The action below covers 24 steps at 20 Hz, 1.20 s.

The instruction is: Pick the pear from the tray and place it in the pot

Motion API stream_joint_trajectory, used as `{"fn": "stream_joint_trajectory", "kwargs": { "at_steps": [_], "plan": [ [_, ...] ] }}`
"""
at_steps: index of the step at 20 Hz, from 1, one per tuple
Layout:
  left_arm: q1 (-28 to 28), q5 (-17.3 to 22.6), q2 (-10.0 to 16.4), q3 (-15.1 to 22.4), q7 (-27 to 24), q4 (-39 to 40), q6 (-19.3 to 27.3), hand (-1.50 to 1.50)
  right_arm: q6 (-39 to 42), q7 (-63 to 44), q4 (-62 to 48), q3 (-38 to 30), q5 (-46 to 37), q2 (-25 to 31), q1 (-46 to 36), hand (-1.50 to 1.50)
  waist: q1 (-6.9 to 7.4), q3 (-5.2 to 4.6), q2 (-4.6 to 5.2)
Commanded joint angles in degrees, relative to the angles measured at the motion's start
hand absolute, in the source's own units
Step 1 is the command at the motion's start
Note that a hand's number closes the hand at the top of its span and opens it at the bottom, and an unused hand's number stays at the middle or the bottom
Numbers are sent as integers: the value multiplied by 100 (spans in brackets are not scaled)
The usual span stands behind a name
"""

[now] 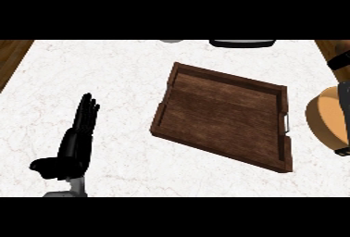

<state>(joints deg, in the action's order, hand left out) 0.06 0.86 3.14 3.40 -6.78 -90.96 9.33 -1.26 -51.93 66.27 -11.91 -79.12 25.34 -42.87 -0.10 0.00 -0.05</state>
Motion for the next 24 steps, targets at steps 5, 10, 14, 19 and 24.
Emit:
{"fn": "stream_joint_trajectory", "kwargs": {
  "at_steps": [5,10,14,19,24],
  "plan": [
    [-334,199,276,-291,380,-45,-233,0,-115,933,185,-792,1064,385,1071,150,-1,2,3],
    [153,-164,-179,202,155,-246,88,0,-90,1244,-418,-995,1362,498,1244,150,22,1,4],
    [-59,73,81,-110,146,-106,-173,0,-737,1360,-1434,-1439,1615,405,1230,150,63,6,26],
    [-47,53,89,-127,252,-148,-156,0,60,1208,-1697,-1728,1975,707,1419,-150,22,3,10],
    [161,-18,-35,-66,-325,140,-161,0,-1239,2290,-1508,-2030,2621,223,1319,-150,51,5,13]
  ]
}}
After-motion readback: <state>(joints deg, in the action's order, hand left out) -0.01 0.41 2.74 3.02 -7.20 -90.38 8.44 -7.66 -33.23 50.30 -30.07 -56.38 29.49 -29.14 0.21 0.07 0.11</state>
